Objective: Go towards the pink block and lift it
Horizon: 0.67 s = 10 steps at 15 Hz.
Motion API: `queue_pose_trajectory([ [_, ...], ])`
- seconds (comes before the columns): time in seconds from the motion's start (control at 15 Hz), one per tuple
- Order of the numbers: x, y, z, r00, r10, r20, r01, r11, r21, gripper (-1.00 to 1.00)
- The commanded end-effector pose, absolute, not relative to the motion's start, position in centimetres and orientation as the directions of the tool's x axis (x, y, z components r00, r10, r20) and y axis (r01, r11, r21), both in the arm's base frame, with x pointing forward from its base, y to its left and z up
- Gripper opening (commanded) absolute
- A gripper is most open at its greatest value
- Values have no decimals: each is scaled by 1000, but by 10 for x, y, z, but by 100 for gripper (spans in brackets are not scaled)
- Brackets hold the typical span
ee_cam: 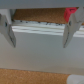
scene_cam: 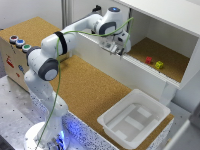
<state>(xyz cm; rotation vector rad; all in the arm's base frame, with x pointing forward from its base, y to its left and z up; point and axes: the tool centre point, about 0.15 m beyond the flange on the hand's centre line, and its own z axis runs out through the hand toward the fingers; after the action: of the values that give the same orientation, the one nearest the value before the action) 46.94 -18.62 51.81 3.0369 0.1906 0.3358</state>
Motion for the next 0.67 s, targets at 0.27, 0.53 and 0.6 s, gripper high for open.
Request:
queue_pose_trajectory([
  [0.27, 542, -258, 518, 917, 184, 354, 206, -978, -25, 100],
  [0.53, 571, -261, 509, 885, 204, 419, 237, -971, -28, 100],
  [0.6, 578, -261, 504, 883, 207, 421, 238, -971, -22, 100],
])
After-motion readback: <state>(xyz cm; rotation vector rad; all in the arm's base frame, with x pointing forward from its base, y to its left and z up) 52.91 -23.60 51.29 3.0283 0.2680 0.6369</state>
